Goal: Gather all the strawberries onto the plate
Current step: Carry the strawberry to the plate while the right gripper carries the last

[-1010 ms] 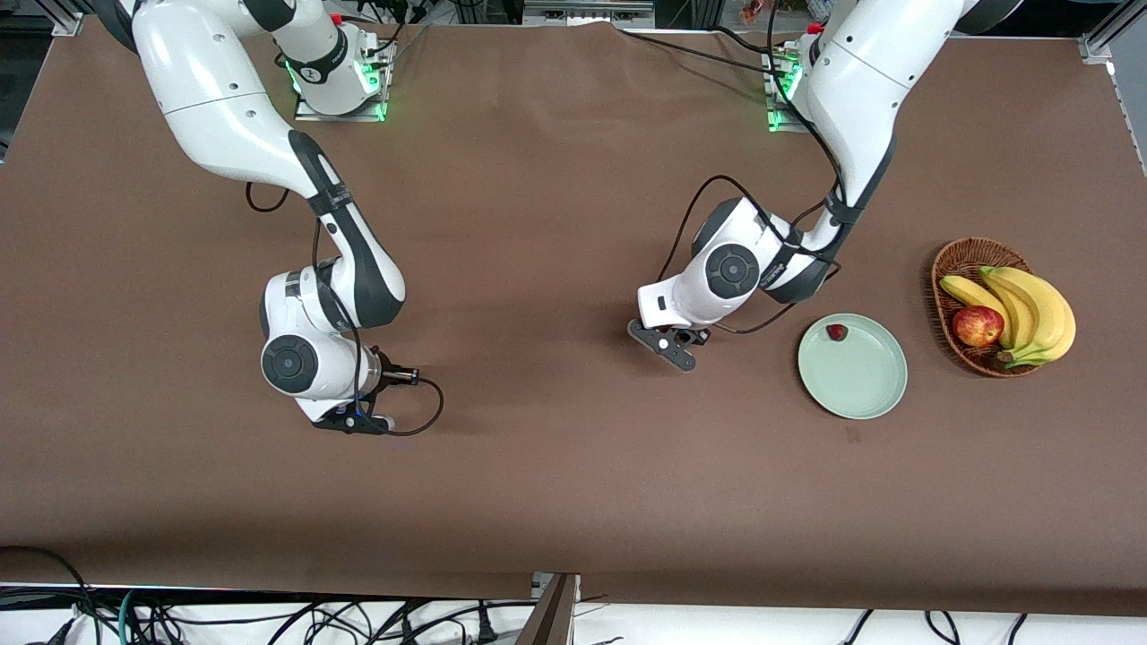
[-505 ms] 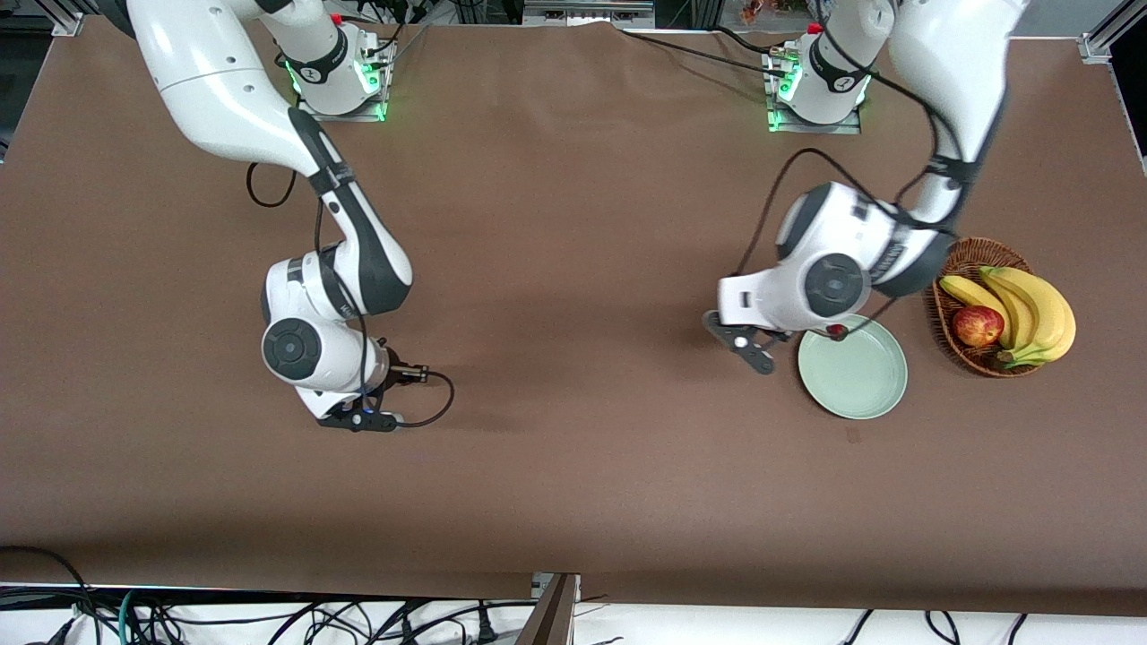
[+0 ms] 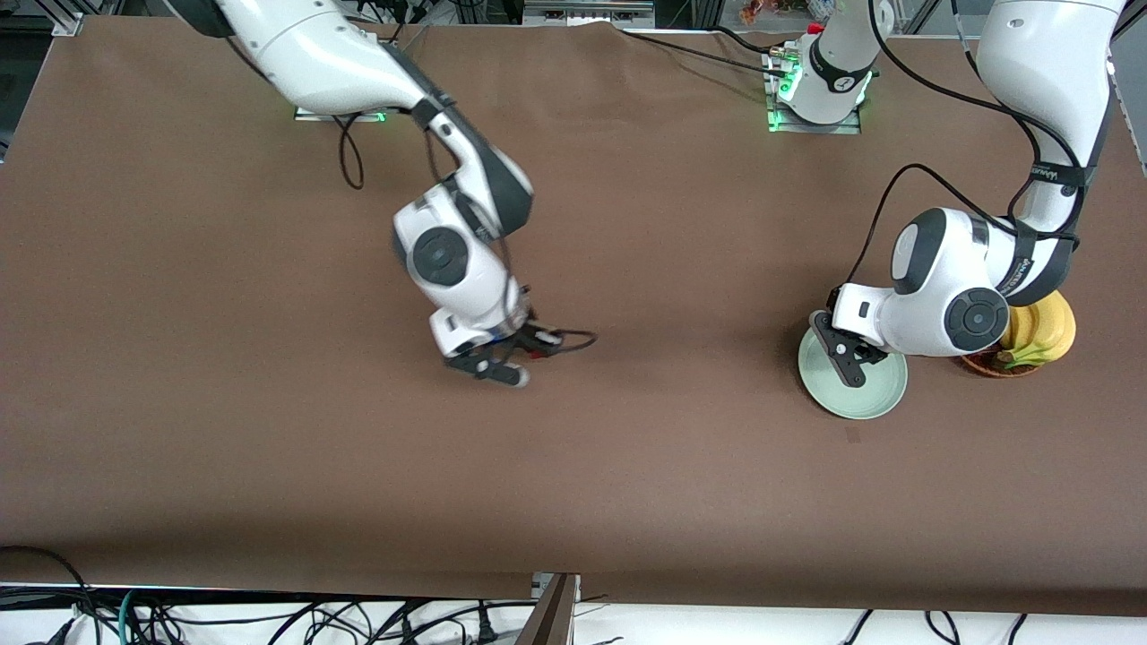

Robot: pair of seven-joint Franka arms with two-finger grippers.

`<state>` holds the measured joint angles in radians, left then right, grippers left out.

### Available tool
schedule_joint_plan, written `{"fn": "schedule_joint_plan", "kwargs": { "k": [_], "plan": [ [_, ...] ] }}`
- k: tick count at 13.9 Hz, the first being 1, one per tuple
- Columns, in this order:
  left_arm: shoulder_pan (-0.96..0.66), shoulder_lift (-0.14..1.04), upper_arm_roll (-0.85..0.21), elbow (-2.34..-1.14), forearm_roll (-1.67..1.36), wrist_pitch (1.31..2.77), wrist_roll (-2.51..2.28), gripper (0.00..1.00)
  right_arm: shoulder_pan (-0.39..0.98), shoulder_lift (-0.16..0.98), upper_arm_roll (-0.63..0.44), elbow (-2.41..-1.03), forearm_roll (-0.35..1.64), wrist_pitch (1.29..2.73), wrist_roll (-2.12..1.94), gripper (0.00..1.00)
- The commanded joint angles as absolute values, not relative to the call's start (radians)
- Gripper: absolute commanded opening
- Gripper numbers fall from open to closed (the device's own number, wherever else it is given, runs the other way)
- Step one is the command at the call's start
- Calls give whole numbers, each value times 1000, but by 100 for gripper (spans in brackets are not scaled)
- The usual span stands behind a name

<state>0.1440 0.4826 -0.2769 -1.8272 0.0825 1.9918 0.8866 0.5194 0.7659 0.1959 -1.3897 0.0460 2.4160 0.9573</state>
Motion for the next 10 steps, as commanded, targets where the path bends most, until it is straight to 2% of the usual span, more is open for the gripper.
{"fn": "schedule_joint_plan", "kwargs": {
  "k": [1,4,6,8,9,10],
  "plan": [
    [141,479,-296,-1850,109,2019,907,100,633,882,189,-1272,48,2583,1084,5],
    [141,471,-301,-1841,103,1994,890,100,727,994,181,-1166,41,2649,1108,6],
    [140,463,-305,-1832,84,1961,874,100,750,1038,181,-1155,40,2709,1106,7],
    [137,451,-325,-1815,57,1913,781,100,758,1061,178,-1157,38,2729,1100,17],
    [137,449,-354,-1800,57,1892,705,100,758,1065,176,-1157,38,2729,1097,29],
    [137,446,-395,-1798,57,1879,589,100,756,1071,176,-1157,37,2729,1097,68]
  ]
}}
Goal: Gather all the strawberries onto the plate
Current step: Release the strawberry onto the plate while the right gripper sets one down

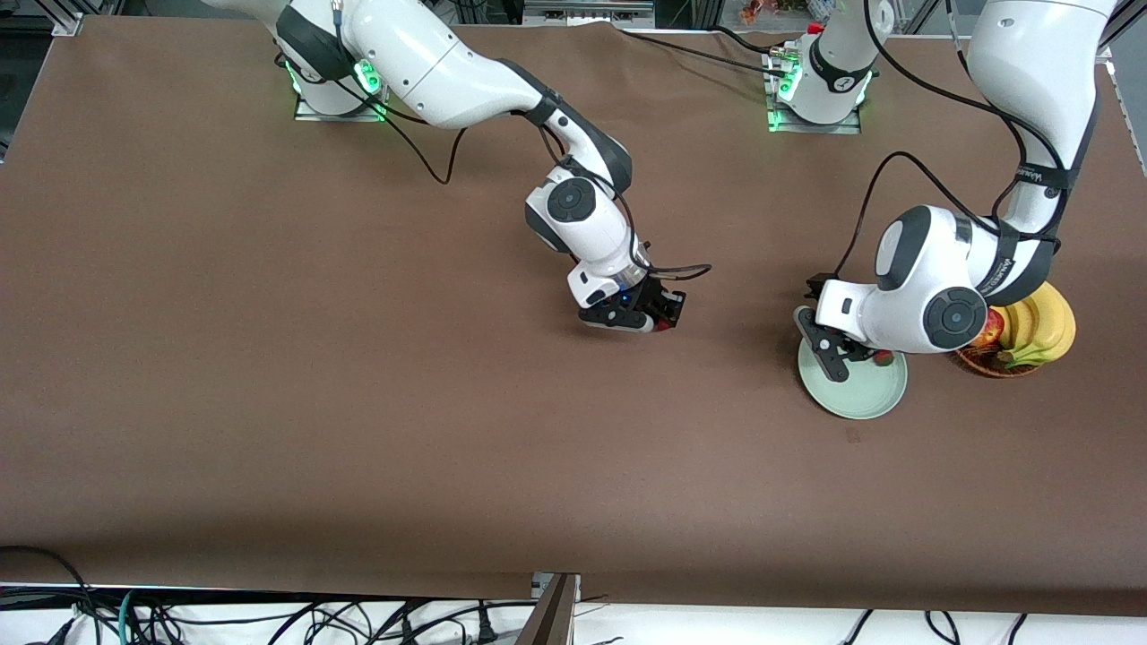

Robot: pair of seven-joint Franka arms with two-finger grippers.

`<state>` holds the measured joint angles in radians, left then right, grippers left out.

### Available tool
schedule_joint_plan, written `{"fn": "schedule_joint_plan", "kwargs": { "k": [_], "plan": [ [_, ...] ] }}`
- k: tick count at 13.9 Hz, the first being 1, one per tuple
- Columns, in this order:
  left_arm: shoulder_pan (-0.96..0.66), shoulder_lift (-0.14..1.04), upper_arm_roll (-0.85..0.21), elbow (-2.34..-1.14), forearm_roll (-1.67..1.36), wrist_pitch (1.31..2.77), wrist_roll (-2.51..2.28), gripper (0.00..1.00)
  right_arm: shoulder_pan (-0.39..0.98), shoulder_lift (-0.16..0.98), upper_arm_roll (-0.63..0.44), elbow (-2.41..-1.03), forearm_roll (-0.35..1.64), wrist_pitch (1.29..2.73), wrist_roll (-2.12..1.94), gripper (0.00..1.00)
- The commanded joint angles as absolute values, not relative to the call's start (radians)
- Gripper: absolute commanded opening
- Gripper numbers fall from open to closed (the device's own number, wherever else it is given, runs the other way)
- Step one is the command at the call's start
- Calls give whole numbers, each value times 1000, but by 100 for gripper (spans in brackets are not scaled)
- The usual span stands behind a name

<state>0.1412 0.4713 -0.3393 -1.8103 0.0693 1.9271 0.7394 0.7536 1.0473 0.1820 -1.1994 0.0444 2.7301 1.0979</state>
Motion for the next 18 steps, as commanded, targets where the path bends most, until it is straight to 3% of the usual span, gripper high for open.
{"fn": "schedule_joint_plan", "kwargs": {
  "k": [1,4,10,18],
  "plan": [
    [137,448,-437,-1796,57,1881,472,100,758,1069,163,-1157,32,2727,1082,100],
    [124,456,-489,-1798,58,1904,266,100,741,1036,143,-1155,26,2674,1058,100],
    [81,508,-497,-1815,57,2067,210,100,565,856,140,-1147,32,2190,677,100],
    [-52,665,-486,-1793,74,2538,75,100,307,628,135,-1149,34,1645,309,100]
  ]
}}
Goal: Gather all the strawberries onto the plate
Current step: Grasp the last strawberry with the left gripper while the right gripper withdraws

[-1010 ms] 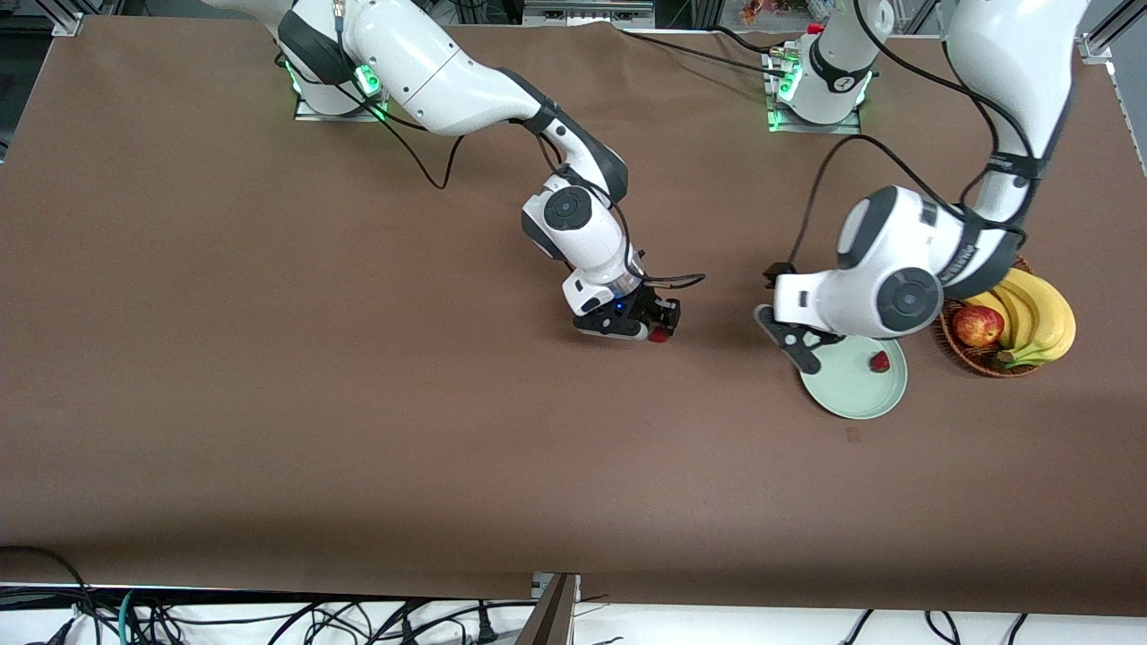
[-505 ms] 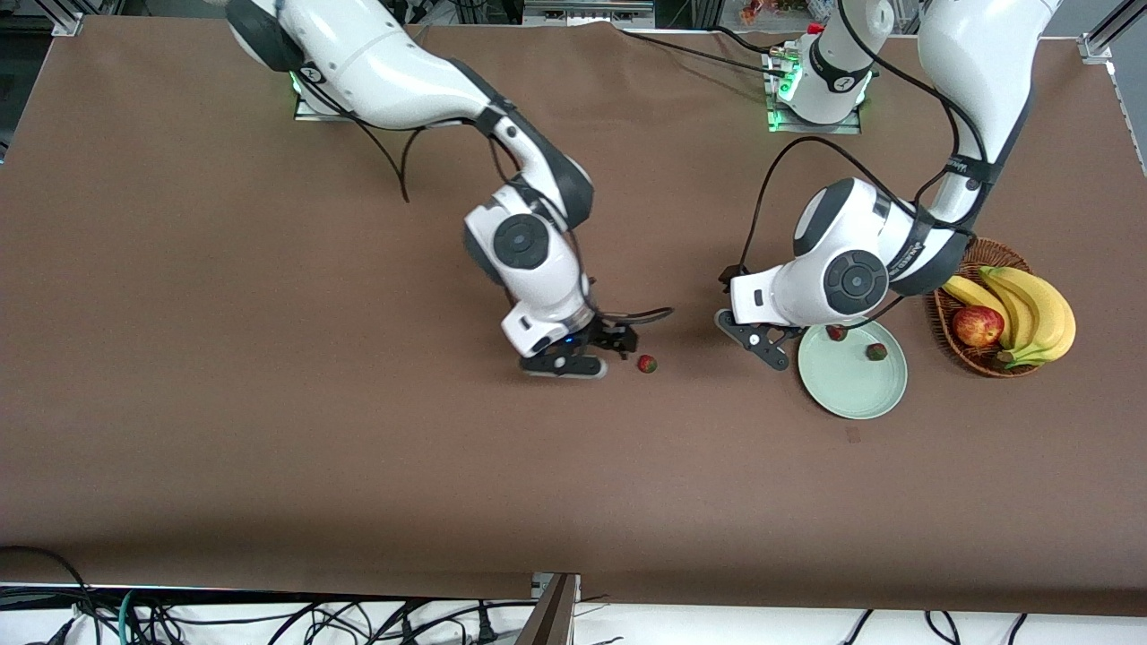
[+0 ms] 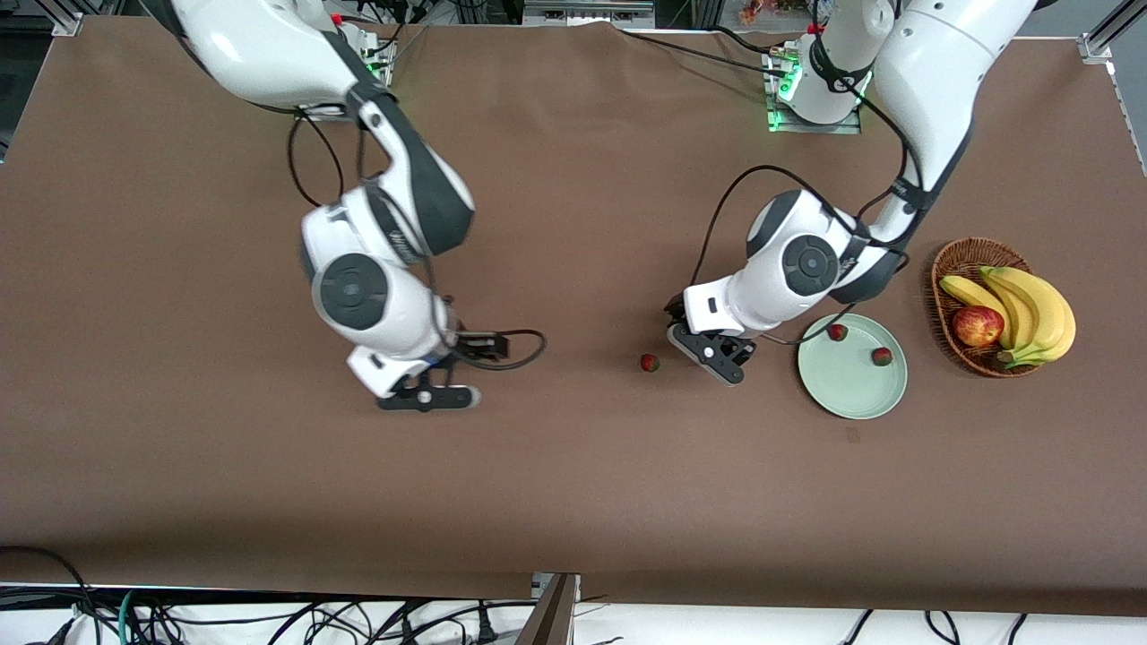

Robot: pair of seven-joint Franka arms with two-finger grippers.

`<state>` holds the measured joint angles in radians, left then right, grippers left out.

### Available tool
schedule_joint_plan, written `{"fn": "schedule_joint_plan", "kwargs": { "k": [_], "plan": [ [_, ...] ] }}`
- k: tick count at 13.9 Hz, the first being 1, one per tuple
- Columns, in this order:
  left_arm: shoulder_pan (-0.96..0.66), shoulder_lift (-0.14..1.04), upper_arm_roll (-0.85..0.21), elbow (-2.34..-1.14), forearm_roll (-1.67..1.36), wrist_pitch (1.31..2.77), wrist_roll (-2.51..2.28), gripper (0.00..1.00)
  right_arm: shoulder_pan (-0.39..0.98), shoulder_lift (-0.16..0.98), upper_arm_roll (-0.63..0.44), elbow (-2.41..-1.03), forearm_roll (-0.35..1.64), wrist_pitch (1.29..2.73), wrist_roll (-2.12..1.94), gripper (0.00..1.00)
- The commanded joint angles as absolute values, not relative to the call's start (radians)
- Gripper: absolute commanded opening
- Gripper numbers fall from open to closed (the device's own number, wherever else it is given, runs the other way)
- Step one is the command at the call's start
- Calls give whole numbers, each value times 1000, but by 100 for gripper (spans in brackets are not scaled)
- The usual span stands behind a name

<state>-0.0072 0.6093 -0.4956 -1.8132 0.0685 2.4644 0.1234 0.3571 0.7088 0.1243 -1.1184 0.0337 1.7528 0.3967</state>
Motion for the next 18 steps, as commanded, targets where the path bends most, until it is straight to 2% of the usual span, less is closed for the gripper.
{"fn": "schedule_joint_plan", "kwargs": {
  "k": [1,5,6,8,9,10,12,13,14,16,18],
  "plan": [
    [-75,692,-483,-1793,72,2568,58,100,263,579,138,-1149,34,1587,254,100],
    [-142,750,-431,-1792,106,2703,29,92,125,425,103,-1195,25,1441,34,100],
    [-150,755,-414,-1792,115,2704,28,87,97,375,91,-1234,23,1436,-4,100],
    [-156,752,-408,-1790,135,2706,28,85,39,287,86,-1296,12,1407,-14,100],
    [-156,753,-407,-1790,140,2706,35,78,25,255,86,-1313,-1,1388,-12,100],
    [-158,755,-407,-1790,153,2706,35,76,23,227,86,-1330,-12,1370,-2,100],
    [-158,755,-405,-1789,163,2706,35,66,9,155,86,-1415,-18,1384,-2,100],
    [-158,756,-405,-1789,176,2706,34,58,9,128,86,-1443,-44,1387,-8,100],
    [-158,761,-406,-1786,178,2707,28,57,6,103,86,-1453,-52,1381,-17,100],
    [-163,770,-405,-1769,179,2707,26,48,-6,51,86,-1454,-58,1390,-9,100],
    [-161,773,-405,-1761,181,2707,26,27,-17,32,74,-1454,-60,1387,-11,100]
  ]
}}
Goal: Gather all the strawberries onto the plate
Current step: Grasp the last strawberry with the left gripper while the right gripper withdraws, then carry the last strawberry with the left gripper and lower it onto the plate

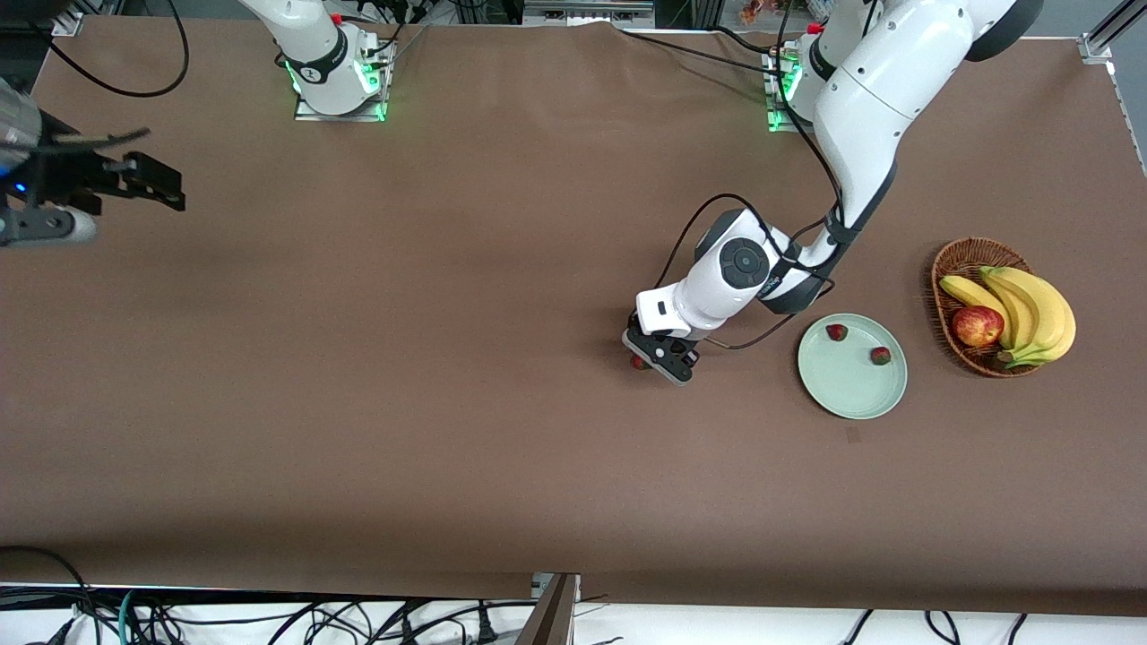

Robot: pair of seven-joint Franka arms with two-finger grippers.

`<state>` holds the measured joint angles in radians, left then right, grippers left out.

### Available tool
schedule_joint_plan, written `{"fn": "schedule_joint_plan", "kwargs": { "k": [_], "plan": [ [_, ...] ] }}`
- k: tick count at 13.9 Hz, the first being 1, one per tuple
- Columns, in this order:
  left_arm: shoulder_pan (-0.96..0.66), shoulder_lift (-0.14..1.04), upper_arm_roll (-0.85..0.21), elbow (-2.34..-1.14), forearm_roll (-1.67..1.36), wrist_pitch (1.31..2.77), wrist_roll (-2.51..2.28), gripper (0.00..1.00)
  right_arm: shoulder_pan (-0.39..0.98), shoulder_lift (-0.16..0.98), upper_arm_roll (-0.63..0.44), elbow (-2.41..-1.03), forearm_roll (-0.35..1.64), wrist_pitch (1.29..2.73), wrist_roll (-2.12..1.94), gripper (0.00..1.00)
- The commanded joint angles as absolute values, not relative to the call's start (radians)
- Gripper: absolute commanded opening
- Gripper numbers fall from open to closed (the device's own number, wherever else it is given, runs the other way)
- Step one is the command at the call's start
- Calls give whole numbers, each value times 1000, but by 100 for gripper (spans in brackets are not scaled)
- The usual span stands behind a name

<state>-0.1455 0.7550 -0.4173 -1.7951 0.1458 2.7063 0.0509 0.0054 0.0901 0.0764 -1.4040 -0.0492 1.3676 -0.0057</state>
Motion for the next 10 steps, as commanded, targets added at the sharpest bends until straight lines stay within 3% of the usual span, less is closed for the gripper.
{"fn": "schedule_joint_plan", "kwargs": {
  "k": [1,6,10],
  "plan": [
    [-158,769,-405,-1759,183,2706,29,18,-17,29,66,-1454,-60,1388,-14,100],
    [-115,704,-411,-1764,181,2653,26,18,-17,48,61,-1439,-60,1382,-26,100],
    [-78,580,-416,-1764,181,2377,38,21,-18,64,61,-1428,-51,1381,-31,100]
  ]
}}
